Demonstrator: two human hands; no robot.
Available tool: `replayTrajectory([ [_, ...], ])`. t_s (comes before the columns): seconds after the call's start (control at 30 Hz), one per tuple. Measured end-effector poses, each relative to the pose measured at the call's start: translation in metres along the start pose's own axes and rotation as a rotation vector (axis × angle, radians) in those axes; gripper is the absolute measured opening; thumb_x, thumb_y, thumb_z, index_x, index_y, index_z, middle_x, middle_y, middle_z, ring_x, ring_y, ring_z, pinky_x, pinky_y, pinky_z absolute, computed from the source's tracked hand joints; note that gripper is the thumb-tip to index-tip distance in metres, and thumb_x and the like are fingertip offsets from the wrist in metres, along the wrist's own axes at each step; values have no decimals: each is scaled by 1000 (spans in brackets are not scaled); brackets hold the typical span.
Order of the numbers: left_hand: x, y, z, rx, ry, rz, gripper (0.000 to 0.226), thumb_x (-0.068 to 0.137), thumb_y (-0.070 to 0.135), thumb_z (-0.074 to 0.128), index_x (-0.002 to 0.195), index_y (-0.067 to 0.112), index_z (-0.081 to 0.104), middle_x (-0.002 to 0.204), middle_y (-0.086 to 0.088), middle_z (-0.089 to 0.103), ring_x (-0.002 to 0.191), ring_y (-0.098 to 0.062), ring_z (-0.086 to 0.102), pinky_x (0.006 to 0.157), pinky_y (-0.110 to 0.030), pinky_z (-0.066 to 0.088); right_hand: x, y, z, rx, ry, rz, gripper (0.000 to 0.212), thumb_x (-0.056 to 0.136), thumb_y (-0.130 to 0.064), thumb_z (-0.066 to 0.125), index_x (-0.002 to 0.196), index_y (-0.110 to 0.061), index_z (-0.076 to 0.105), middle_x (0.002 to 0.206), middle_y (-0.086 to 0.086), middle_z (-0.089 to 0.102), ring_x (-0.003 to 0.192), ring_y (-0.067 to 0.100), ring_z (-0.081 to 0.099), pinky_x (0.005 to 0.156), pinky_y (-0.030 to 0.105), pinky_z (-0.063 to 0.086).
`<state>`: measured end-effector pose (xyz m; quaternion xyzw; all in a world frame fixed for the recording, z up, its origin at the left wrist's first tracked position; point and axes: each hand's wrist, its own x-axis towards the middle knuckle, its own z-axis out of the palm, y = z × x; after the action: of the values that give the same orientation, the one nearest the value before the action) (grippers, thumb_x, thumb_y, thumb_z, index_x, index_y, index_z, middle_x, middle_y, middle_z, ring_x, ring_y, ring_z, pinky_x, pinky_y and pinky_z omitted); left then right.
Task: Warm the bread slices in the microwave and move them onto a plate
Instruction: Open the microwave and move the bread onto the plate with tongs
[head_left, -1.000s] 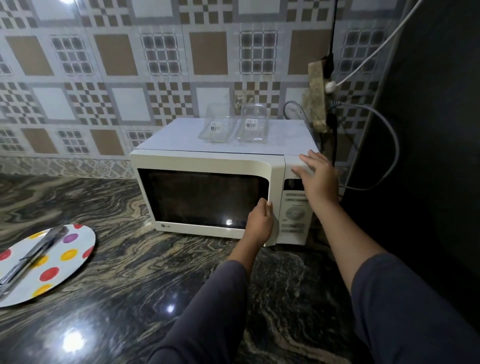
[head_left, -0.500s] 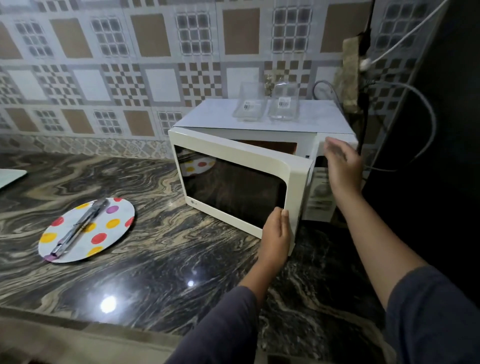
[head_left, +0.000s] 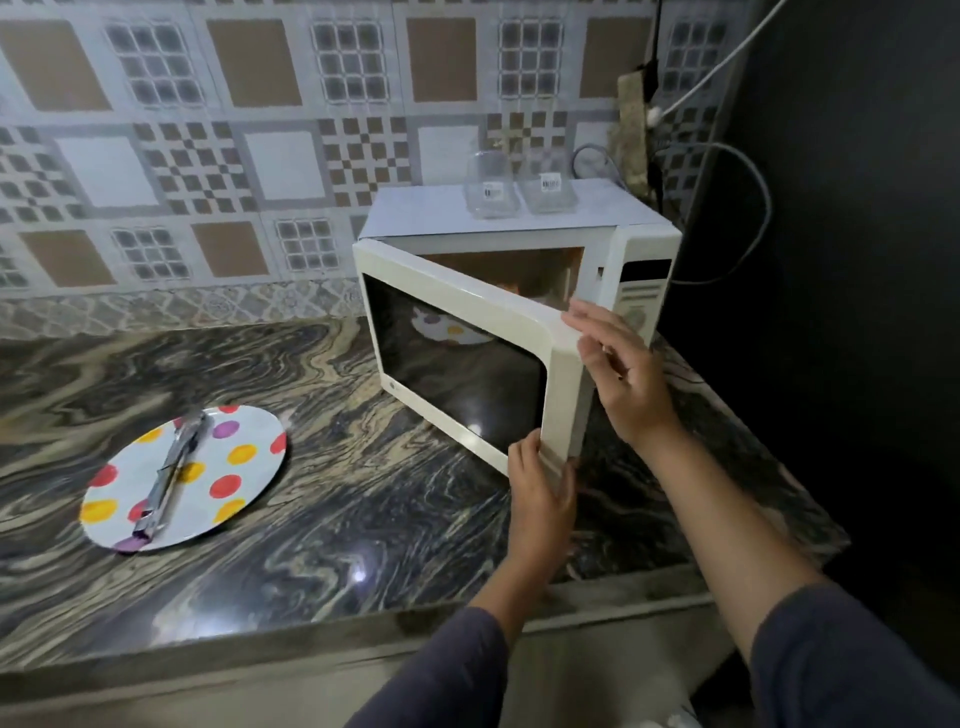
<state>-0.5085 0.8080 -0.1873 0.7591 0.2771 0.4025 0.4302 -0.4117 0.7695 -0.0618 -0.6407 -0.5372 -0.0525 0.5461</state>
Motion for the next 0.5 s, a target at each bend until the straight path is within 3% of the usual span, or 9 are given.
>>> replayTrajectory([
  [0.1, -25, -3, -33, -30, -10, 6, 50, 97, 24, 44, 142, 14, 26, 135, -1, 32, 125, -12, 36, 107, -27, 35, -22, -32, 21, -74, -25, -56, 35, 95, -19, 48, 127, -7, 55, 136, -2, 48, 125, -4, 39, 103, 4, 28],
  [0.23, -51, -6, -82, -62, -32, -36, 59, 99, 26, 37, 150, 19, 7, 152, 3, 21, 139, -5, 22, 114, -28, 25, -41, -70, 54, -139, 10, -133, 38, 92, -26, 54, 122, -5, 60, 129, 8, 58, 120, 6, 49, 102, 15, 39],
  [0.4, -65, -20, -139, -112, -57, -113, 60, 101, 21, 32, 149, 22, -4, 150, 19, 0, 140, 3, 4, 115, -20, 11, -56, -112, 102, -128, 32, -169, 38, 86, -29, 59, 118, -8, 63, 124, 7, 60, 118, 17, 53, 104, 25, 39],
  [0.5, -71, -27, -169, -116, -31, -188, 59, 102, 22, 29, 148, 22, -6, 145, 22, -3, 136, 7, 0, 112, -14, 8, -59, -132, 129, -161, -18, -163, 40, 86, -32, 58, 118, -9, 62, 122, 8, 60, 115, 25, 54, 104, 15, 30],
])
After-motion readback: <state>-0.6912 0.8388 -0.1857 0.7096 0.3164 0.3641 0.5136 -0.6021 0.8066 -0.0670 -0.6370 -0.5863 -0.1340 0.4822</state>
